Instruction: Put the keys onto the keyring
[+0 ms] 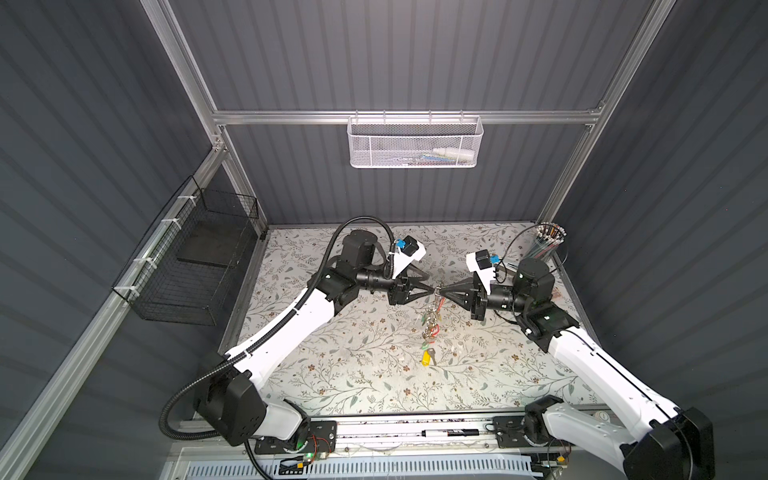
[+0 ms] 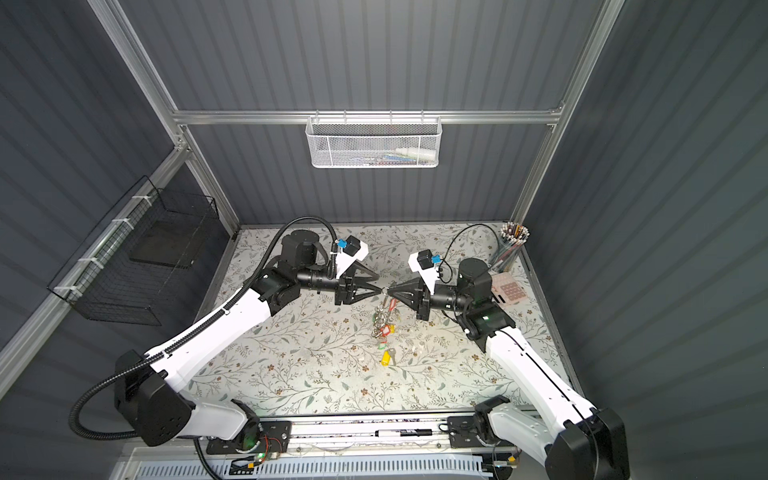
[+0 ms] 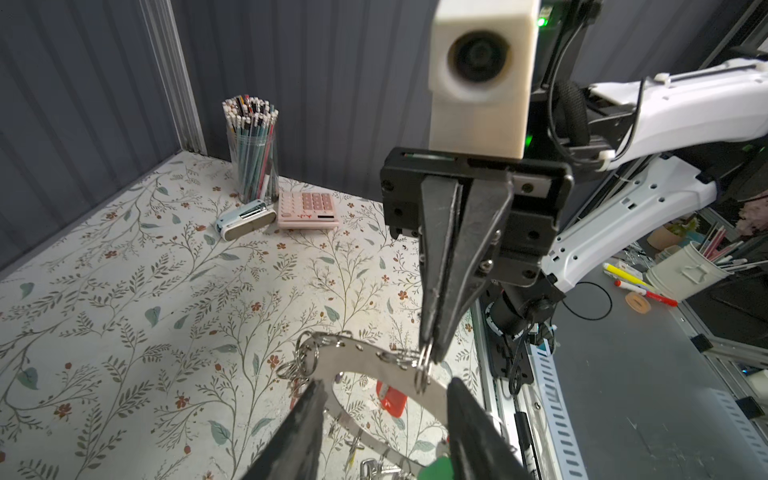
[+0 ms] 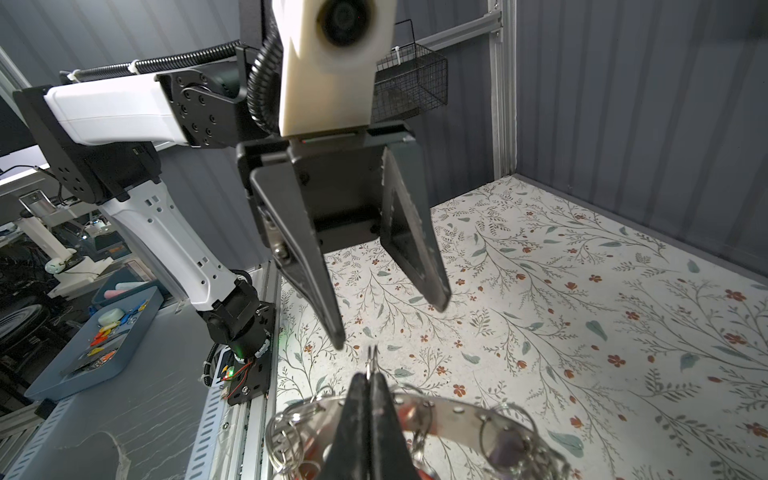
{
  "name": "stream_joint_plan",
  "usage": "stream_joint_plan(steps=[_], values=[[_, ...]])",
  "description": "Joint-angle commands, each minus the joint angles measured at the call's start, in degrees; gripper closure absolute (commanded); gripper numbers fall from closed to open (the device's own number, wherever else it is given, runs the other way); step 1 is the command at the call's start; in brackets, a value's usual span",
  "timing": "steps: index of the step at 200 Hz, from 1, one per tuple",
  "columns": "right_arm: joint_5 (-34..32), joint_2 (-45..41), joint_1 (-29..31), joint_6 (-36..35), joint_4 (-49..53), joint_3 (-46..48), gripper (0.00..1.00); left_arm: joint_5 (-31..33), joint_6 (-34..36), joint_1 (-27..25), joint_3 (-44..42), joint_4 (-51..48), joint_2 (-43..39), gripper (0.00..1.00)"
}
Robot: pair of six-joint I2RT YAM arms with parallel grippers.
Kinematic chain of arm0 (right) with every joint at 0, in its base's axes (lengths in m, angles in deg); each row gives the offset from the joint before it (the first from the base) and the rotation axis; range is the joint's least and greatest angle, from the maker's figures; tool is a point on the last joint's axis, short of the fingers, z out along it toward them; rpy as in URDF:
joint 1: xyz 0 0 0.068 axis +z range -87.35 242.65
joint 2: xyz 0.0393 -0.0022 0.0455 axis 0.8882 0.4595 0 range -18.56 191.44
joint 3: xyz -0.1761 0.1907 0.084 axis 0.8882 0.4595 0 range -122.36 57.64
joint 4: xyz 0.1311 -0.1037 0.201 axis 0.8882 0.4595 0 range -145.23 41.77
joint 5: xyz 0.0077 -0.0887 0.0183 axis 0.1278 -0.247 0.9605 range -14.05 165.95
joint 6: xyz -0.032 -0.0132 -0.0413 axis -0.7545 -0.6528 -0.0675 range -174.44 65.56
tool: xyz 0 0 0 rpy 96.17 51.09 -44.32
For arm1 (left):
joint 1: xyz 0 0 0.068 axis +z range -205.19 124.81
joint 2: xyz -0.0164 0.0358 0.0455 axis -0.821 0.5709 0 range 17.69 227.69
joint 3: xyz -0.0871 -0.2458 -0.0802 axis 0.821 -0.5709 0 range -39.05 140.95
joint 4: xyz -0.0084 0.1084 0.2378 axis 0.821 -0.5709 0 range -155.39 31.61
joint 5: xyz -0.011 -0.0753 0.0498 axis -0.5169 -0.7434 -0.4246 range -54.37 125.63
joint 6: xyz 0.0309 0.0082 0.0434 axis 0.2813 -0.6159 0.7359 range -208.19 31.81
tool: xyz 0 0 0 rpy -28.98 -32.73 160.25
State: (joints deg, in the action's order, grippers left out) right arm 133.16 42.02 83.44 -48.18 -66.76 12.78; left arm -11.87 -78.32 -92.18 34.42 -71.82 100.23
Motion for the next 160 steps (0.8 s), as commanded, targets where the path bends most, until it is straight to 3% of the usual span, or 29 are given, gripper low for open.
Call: stream_joint_plan(steps=[1, 69, 160], values=[[0.5, -0.6, 0.4, -0.3, -2.8, -1.2, 1.00, -2.6, 3.3, -0.6, 2.6, -4.0, 0.3, 0.53], [1.1, 0.2, 0.4, 0.4, -3.6, -1.5, 1.00, -4.1, 3.1, -0.8, 3.8, -3.4, 2.1, 0.66], [1.3, 0.7, 0.5, 0.6, -3.6, -1.6, 1.00, -4.1, 3.1, -1.3, 4.9, -4.4, 3.9, 1.00]])
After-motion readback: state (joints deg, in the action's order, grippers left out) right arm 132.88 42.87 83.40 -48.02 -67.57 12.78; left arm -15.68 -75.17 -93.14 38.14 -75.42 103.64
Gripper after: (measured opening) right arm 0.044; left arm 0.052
